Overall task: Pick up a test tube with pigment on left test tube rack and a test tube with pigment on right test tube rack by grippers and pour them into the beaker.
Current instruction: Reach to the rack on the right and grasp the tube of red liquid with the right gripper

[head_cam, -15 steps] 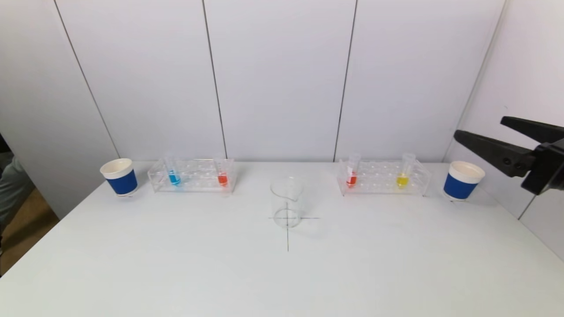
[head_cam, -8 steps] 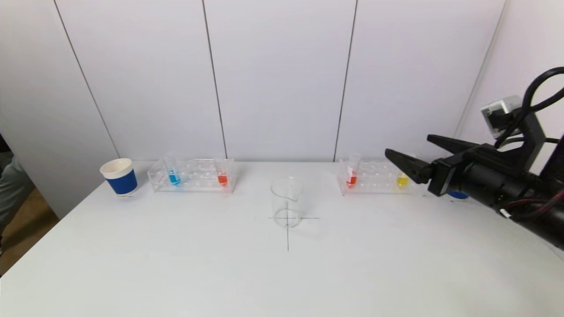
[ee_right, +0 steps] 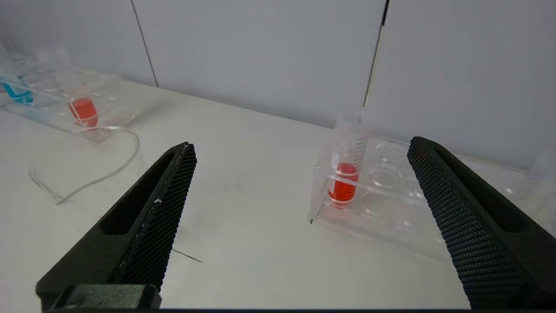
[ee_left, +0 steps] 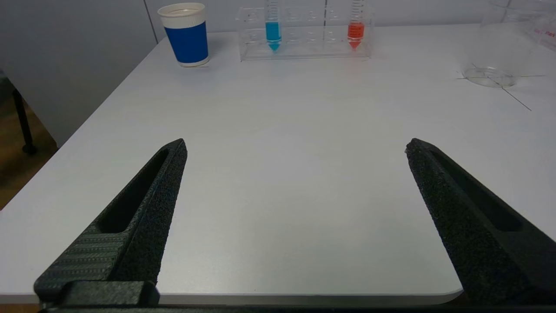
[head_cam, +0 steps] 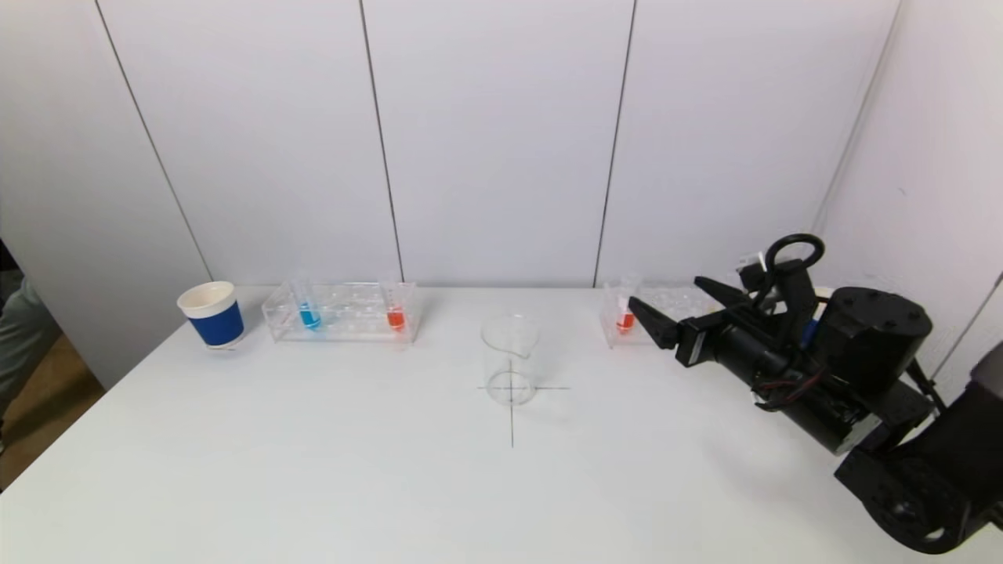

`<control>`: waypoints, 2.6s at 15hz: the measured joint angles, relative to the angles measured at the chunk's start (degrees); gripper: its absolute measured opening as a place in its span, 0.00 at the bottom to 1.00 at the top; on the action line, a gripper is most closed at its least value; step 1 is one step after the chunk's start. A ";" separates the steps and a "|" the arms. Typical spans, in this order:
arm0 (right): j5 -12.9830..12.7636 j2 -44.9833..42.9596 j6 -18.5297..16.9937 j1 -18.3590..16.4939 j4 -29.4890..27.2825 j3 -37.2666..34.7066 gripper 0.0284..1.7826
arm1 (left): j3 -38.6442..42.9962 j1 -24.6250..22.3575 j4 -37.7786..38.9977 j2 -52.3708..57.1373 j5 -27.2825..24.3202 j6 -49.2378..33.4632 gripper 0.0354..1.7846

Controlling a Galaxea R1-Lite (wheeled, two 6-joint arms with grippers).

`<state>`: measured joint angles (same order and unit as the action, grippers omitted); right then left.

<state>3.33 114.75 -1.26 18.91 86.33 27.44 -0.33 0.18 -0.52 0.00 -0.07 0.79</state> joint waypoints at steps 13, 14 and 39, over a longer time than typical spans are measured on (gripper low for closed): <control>-3.95 10.06 0.38 -1.02 -0.98 7.92 0.99 | -0.02 0.00 0.00 0.00 -0.02 0.00 0.99; -4.75 10.36 0.18 -1.02 -2.85 8.50 0.99 | -0.02 0.00 0.00 0.00 0.00 0.00 0.99; -7.35 17.20 -4.61 -1.91 -11.39 21.57 0.99 | 0.00 0.00 0.01 0.00 -0.04 0.00 0.99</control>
<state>-4.02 131.95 -5.86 16.99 74.95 49.01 -0.33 0.18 -0.51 0.00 -0.11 0.79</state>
